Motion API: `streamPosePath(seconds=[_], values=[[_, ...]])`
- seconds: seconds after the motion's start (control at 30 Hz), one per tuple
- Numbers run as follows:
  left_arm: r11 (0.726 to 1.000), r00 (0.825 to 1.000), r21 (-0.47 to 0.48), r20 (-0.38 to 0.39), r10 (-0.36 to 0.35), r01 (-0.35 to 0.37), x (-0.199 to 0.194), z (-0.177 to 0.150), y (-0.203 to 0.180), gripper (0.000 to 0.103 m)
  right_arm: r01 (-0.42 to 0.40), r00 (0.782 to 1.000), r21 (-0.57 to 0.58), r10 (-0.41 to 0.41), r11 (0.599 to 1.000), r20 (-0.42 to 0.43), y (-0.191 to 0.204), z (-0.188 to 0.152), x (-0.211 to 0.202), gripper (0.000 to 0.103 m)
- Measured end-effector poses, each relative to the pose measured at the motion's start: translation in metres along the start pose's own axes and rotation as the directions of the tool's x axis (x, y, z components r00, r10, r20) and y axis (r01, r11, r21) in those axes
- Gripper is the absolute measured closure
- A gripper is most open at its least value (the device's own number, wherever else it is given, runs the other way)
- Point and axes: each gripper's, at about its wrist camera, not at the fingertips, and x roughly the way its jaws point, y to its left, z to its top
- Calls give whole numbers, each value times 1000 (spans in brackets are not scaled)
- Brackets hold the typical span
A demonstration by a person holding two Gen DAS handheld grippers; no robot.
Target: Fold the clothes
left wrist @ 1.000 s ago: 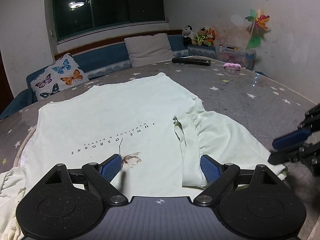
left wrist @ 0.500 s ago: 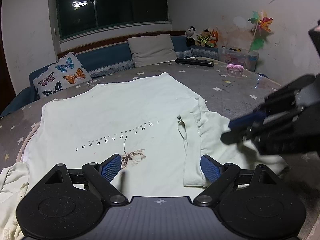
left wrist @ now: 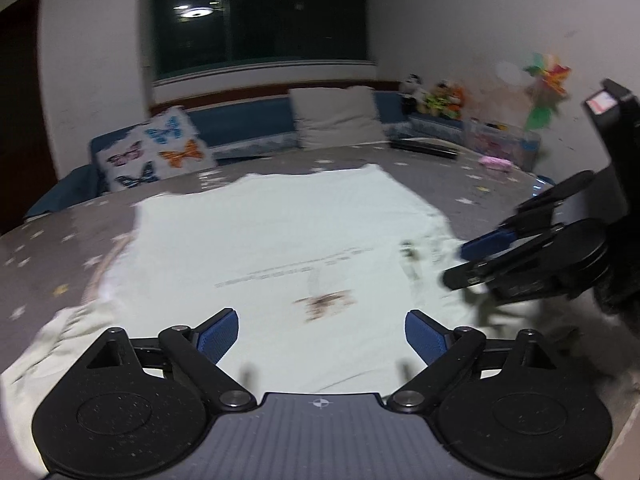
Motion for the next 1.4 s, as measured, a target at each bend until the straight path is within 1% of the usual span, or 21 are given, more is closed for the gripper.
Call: streamPosePath(seconds=[0.07,0.17,0.2,0.3,0.4,0.47,0.6,0.63,0.77,0.87,0.93,1.0,1.03,1.07,1.13,1.2,1.23,1.37,1.4], values=[[998,999,-25,-1,52,-52,-9,-7,17,10,-3,1000,-22,4,1000,11,6,7,-5,65],[988,992,-78,-8,130,-130,-23,-17,44,11,-28,999,-54,30,998,25,17,21,-6,64],[982,987,-101,-14,159,-160,-28,-21,54,11,-46,999,-63,48,997,25,23,26,-5,64],[959,972,-158,-37,234,-237,-40,-29,83,18,-114,993,-105,117,988,22,45,39,0,63],[930,954,-214,-55,294,-299,-49,-34,113,28,-183,982,-165,188,969,16,75,51,7,63],[912,943,-242,-60,326,-331,-55,-36,129,30,-219,974,-200,227,955,14,93,57,11,63],[887,930,-278,-80,360,-367,-56,-39,156,38,-305,948,-264,318,915,10,135,74,19,63],[882,929,-294,-94,357,-369,-54,-40,164,43,-322,942,-271,337,907,6,145,77,21,63],[872,938,-345,-128,322,-346,-47,-47,180,45,-377,921,-298,390,877,-15,177,81,31,63],[876,943,-348,-135,305,-334,-43,-50,184,51,-407,907,-305,420,861,-27,195,82,37,63],[881,947,-349,-137,290,-320,-42,-52,185,61,-419,901,-308,432,854,-30,203,82,39,63],[884,950,-348,-136,282,-312,-41,-53,185,67,-427,897,-317,440,847,-33,210,81,40,64],[885,951,-347,-133,280,-310,-42,-53,186,74,-432,895,-322,445,842,-36,214,79,41,64],[886,951,-347,-131,278,-307,-42,-53,186,78,-435,894,-326,447,840,-42,217,78,42,64],[886,954,-355,-121,273,-298,-45,-53,188,89,-437,893,-329,448,837,-46,221,76,44,65],[887,957,-360,-106,270,-290,-49,-52,189,95,-438,892,-325,449,838,-45,221,75,44,65],[887,958,-363,-99,268,-286,-51,-51,189,97,-439,892,-322,449,839,-45,221,75,44,65],[901,969,-361,-40,244,-242,-62,-41,181,99,-443,891,-312,453,841,-44,222,74,45,65],[909,972,-350,-20,232,-224,-66,-37,176,99,-445,889,-306,455,841,-43,222,74,45,65]])
